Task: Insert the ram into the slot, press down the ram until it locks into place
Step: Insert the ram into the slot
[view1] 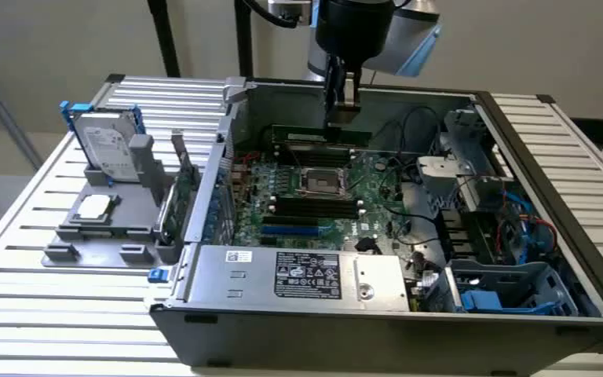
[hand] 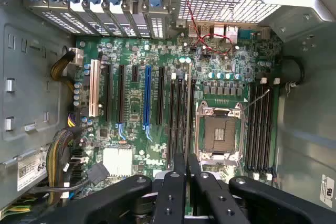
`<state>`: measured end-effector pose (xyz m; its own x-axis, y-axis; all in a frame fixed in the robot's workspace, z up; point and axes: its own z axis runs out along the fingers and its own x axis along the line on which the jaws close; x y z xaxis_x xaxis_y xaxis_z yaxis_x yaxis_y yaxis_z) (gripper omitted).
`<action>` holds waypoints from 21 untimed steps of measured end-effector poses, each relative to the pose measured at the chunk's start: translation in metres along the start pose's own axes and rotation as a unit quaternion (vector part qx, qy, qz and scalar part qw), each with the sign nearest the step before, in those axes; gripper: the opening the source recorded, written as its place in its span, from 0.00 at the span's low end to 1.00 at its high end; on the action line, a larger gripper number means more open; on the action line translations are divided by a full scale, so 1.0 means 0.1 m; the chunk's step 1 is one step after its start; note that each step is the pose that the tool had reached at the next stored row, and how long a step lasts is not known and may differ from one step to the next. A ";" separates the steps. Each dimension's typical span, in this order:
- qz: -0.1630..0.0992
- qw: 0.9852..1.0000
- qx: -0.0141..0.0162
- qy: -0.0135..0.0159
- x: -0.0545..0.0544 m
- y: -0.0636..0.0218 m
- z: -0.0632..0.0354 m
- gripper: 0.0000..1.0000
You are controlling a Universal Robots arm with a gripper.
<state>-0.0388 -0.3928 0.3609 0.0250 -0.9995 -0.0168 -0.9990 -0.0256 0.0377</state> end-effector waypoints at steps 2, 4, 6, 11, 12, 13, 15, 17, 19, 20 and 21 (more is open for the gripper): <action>0.000 1.000 0.000 0.000 0.00 0.000 0.000 0.13; 0.000 1.000 0.000 0.000 0.00 0.000 0.000 0.13; 0.000 1.000 0.000 0.000 0.00 0.000 0.000 0.13; 0.000 1.000 0.000 0.000 0.00 0.000 0.000 0.13; 0.000 1.000 0.000 0.000 0.00 0.000 0.000 0.13; 0.000 1.000 0.000 0.000 0.00 0.000 0.001 0.13; 0.000 1.000 0.000 0.001 0.00 -0.001 0.026 0.13; 0.000 1.000 0.000 0.001 0.00 -0.002 0.063 0.13; 0.000 1.000 0.000 0.001 0.00 -0.004 0.099 0.13; 0.000 1.000 0.000 0.001 0.00 -0.004 0.117 0.13; 0.000 1.000 0.000 0.001 0.00 -0.005 0.135 0.13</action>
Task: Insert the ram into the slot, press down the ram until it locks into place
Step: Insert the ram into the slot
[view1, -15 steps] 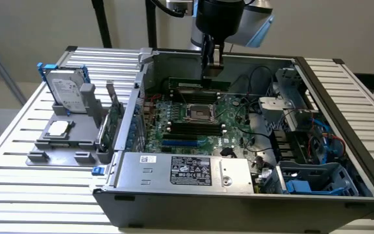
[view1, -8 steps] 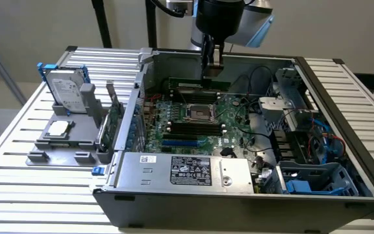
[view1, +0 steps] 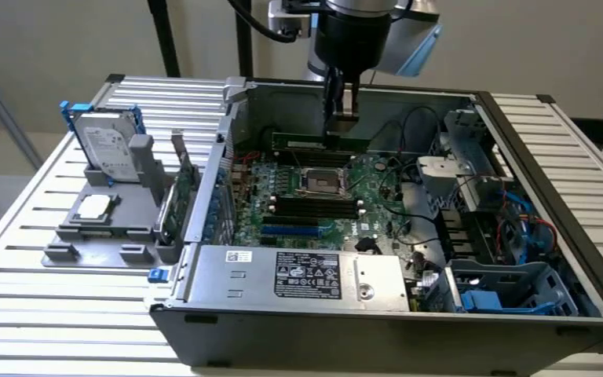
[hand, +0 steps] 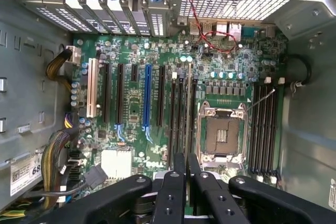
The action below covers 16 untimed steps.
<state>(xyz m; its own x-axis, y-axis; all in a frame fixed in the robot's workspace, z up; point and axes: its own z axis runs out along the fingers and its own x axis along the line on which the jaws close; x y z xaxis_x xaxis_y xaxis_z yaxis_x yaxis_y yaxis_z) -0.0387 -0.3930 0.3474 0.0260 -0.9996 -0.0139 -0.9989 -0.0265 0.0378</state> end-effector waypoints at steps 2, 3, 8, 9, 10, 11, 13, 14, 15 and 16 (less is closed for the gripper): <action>0.000 1.000 0.000 0.000 0.00 -0.001 0.036 0.13; 0.000 1.000 0.000 0.000 0.00 -0.002 0.054 0.13; -0.001 1.000 0.000 0.000 0.00 -0.031 0.144 0.13; -0.001 1.000 0.000 0.000 0.00 -0.039 0.162 0.13; -0.001 1.000 0.000 0.000 0.00 -0.047 0.180 0.13; -0.001 1.000 0.000 0.000 0.00 -0.055 0.198 0.13; -0.001 1.000 0.000 0.000 0.00 -0.067 0.233 0.13; -0.001 1.000 0.000 0.000 0.01 -0.069 0.253 0.13; -0.001 1.000 0.000 0.000 0.01 -0.070 0.271 0.13; -0.001 1.000 0.000 0.000 0.01 -0.071 0.289 0.13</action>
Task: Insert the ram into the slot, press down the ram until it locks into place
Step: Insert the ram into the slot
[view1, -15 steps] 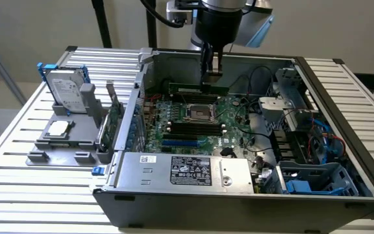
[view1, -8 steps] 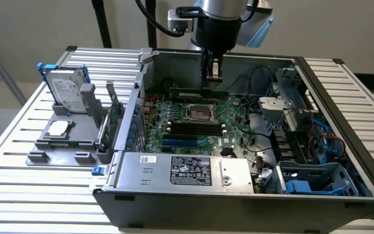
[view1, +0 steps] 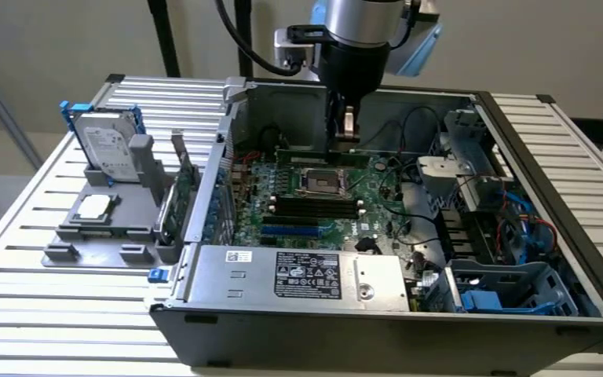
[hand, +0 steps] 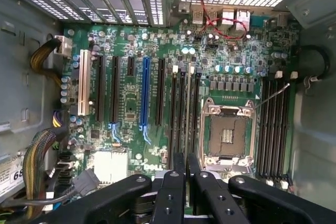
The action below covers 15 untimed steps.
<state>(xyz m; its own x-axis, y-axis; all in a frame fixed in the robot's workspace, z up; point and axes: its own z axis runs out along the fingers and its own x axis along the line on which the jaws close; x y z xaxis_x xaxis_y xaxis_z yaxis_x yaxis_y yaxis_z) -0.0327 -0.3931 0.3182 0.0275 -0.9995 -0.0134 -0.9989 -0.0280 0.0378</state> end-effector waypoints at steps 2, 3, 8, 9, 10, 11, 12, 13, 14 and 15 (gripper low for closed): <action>0.000 1.000 0.000 0.000 0.00 -0.002 0.036 0.13; 0.000 1.000 0.000 0.000 0.00 -0.002 0.054 0.13; 0.000 1.000 0.000 0.000 0.02 -0.005 0.145 0.13; 0.000 1.000 0.000 0.000 0.02 -0.006 0.163 0.13; 0.000 1.000 0.000 0.000 0.03 -0.006 0.181 0.13; 0.000 1.000 0.000 0.000 0.03 -0.007 0.199 0.13; 0.000 1.000 0.000 0.000 0.03 -0.008 0.216 0.13; 0.000 1.000 0.000 0.000 0.04 -0.008 0.236 0.13; 0.000 1.000 0.000 0.000 0.04 -0.009 0.254 0.13; 0.000 1.000 0.000 0.000 0.04 -0.009 0.272 0.13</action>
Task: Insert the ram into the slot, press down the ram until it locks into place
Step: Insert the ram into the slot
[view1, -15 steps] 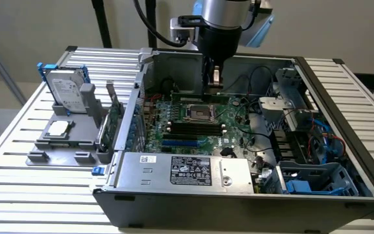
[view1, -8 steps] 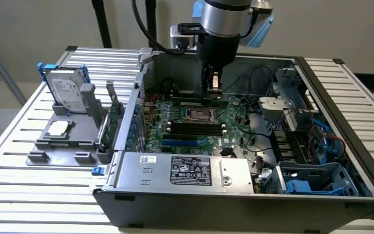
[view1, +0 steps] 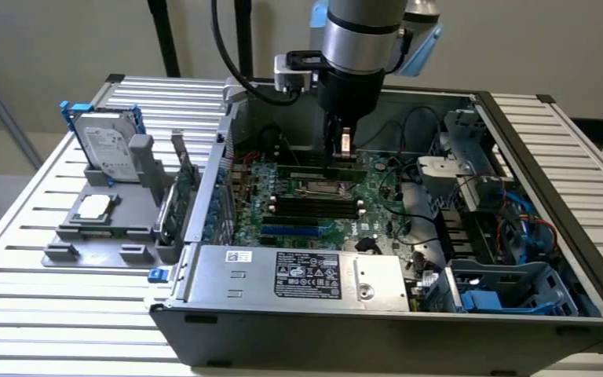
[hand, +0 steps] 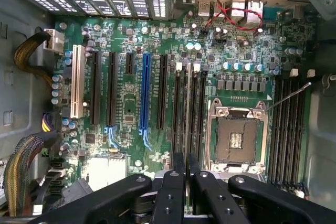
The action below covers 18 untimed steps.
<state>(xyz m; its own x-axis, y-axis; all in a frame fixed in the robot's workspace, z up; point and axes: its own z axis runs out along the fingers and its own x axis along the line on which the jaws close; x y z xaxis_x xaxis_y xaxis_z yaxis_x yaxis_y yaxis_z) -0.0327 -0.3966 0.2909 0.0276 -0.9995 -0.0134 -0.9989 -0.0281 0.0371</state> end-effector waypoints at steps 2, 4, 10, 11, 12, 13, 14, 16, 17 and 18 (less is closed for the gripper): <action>0.000 1.000 0.000 0.000 0.00 -0.001 0.036 0.13; 0.000 1.000 0.000 0.000 0.00 -0.002 0.073 0.13; 0.000 1.000 0.000 0.000 0.00 0.002 0.181 0.13; 0.000 1.000 0.000 0.000 0.00 0.003 0.200 0.13; 0.000 1.000 0.000 0.000 0.00 0.004 0.218 0.13; 0.000 1.000 0.000 0.000 0.01 0.005 0.237 0.13; 0.000 1.000 0.000 0.000 0.01 0.006 0.255 0.13; 0.000 1.000 0.000 0.000 0.01 0.008 0.291 0.13; 0.000 1.000 0.000 0.000 0.01 0.008 0.308 0.13; 0.000 1.000 0.000 0.000 0.01 0.009 0.327 0.13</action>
<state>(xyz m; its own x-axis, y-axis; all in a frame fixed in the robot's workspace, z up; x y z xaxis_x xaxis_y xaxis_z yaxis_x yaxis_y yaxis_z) -0.0349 -0.3969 0.2583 0.0277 -0.9995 -0.0134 -0.9989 -0.0282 0.0370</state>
